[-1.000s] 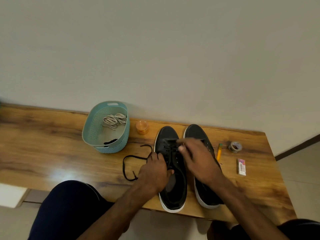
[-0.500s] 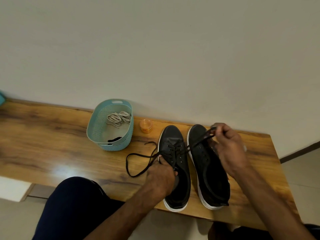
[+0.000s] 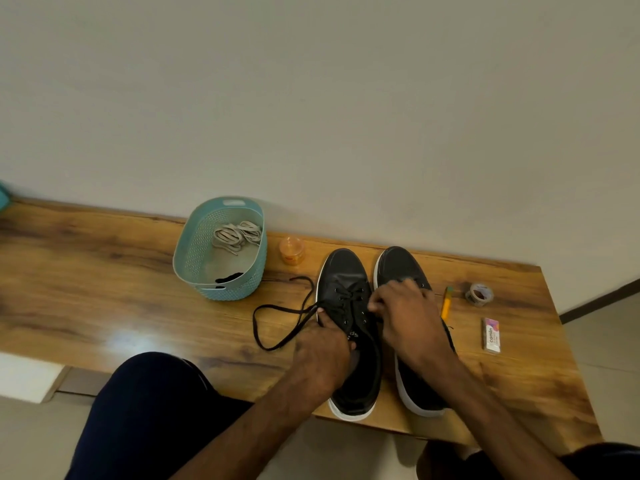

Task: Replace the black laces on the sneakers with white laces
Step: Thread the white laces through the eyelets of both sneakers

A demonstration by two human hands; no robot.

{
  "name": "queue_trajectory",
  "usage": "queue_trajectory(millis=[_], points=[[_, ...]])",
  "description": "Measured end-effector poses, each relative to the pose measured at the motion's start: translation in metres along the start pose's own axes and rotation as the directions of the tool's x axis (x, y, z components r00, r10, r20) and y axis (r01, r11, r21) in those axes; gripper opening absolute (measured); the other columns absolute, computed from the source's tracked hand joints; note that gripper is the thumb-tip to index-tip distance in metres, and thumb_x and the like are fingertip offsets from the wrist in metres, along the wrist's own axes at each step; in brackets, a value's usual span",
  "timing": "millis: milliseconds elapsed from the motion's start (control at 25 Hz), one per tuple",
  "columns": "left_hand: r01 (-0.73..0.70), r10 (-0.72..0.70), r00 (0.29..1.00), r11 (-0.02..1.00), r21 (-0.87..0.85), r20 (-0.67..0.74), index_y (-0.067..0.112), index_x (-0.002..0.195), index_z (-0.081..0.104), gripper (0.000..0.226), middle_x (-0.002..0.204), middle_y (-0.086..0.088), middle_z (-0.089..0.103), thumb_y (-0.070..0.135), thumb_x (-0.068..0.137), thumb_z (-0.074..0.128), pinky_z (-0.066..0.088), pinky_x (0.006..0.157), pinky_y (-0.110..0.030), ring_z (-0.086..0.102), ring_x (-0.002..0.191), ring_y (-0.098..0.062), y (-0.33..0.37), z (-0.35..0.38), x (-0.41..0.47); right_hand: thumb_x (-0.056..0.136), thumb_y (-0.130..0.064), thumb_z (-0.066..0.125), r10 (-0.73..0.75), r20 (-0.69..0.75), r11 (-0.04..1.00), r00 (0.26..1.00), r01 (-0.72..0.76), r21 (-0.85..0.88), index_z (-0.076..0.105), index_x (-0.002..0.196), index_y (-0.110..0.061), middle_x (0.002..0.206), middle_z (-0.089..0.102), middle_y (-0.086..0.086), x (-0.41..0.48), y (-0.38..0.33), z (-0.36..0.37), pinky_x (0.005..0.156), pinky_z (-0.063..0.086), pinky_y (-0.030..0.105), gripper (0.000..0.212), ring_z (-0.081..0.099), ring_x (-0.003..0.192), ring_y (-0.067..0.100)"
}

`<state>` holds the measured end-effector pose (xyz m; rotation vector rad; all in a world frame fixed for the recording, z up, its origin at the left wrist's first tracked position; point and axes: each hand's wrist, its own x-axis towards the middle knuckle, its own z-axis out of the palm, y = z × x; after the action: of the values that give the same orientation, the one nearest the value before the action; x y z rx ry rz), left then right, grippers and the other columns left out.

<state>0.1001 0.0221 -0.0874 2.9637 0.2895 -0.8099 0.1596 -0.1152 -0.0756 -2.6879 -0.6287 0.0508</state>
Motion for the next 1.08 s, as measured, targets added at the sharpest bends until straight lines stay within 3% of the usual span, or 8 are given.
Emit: queue_trajectory(millis=[160,280,400,480,560,760,920,1080], points=[[0.02,-0.017,0.998,0.999,-0.041,0.065,-0.013,0.149,-0.001,0.083,0.144,-0.018,0.046,0.044,0.104,0.038,0.048,0.095,-0.041,0.05,0.126,-0.027,0.001,-0.007,0.0,0.095,-0.001,0.053,0.296,-0.279,0.871,0.913,-0.138,0.471,0.061,0.089,-0.015,0.092,0.063,-0.001,0.012,0.04,-0.047,0.077,0.043,0.034,0.017,0.057,0.09,0.018],[0.006,-0.004,0.998,0.999,-0.04,0.056,-0.012,0.149,0.009,0.077,0.139,-0.015,0.052,0.043,0.104,0.039,0.047,0.094,-0.039,0.053,0.123,-0.026,0.001,-0.008,-0.002,0.096,-0.012,0.058,0.301,-0.311,0.95,0.902,-0.254,0.183,0.061,0.095,-0.022,0.104,0.063,0.003,0.008,0.063,-0.055,0.08,0.048,0.043,0.01,0.056,0.098,0.025],[-0.024,0.027,0.999,0.998,-0.065,0.036,-0.009,0.147,0.021,0.069,0.134,-0.014,0.056,0.043,0.104,0.039,0.047,0.094,-0.039,0.055,0.12,-0.026,0.0,-0.006,-0.003,0.092,-0.02,0.064,-0.013,-0.186,0.996,0.982,-0.003,-0.086,0.062,0.12,-0.021,0.126,0.06,0.003,0.003,0.028,-0.028,0.094,0.046,0.049,0.028,0.053,0.116,0.027],[-0.009,0.012,0.999,0.996,-0.088,0.037,-0.011,0.148,0.012,0.075,0.133,-0.014,0.056,0.043,0.103,0.04,0.047,0.093,-0.039,0.055,0.119,-0.025,0.0,-0.006,-0.002,0.098,-0.028,0.056,-0.099,0.068,0.99,0.993,0.105,-0.09,0.056,0.133,-0.024,0.135,0.056,-0.002,0.001,0.0,-0.007,0.106,0.035,0.047,0.035,0.046,0.128,0.022],[0.02,-0.014,0.999,0.993,-0.115,0.049,-0.013,0.149,0.003,0.082,0.133,-0.014,0.056,0.043,0.103,0.041,0.047,0.094,-0.039,0.055,0.12,-0.026,0.001,-0.004,0.001,0.1,-0.025,0.052,-0.103,0.157,0.981,0.982,0.127,-0.149,0.057,0.129,-0.027,0.131,0.055,-0.005,-0.004,-0.006,0.01,0.107,0.029,0.041,0.03,0.043,0.127,0.018],[0.072,-0.051,0.995,0.967,-0.243,0.089,-0.012,0.15,0.001,0.086,0.131,-0.015,0.059,0.045,0.102,0.043,0.048,0.098,-0.041,0.056,0.121,-0.029,-0.003,0.001,0.004,0.088,-0.016,0.068,0.143,-0.24,0.99,0.96,-0.135,0.048,0.066,0.091,-0.026,0.094,0.062,-0.009,0.007,0.034,-0.031,0.081,0.045,0.039,0.011,0.057,0.09,0.015],[-0.002,0.007,1.0,0.944,-0.33,0.014,0.002,0.135,0.048,0.058,0.121,-0.011,0.062,0.047,0.098,0.049,0.051,0.091,-0.038,0.061,0.111,-0.027,-0.012,-0.007,0.005,0.093,-0.024,0.062,0.226,-0.169,0.97,0.959,-0.238,-0.053,0.068,0.106,-0.021,0.107,0.064,0.0,0.01,0.05,-0.032,0.083,0.047,0.041,0.015,0.058,0.103,0.025],[-0.085,0.062,0.995,0.937,-0.339,-0.078,0.009,0.106,0.064,0.036,0.102,-0.01,0.066,0.039,0.101,0.045,0.048,0.073,-0.03,0.064,0.092,-0.022,-0.015,-0.016,-0.002,0.098,-0.019,0.055,-0.056,-0.032,0.998,0.998,0.056,0.004,0.05,0.141,-0.019,0.14,0.054,0.001,0.004,0.012,0.003,0.103,0.043,0.043,0.044,0.047,0.127,0.022]])
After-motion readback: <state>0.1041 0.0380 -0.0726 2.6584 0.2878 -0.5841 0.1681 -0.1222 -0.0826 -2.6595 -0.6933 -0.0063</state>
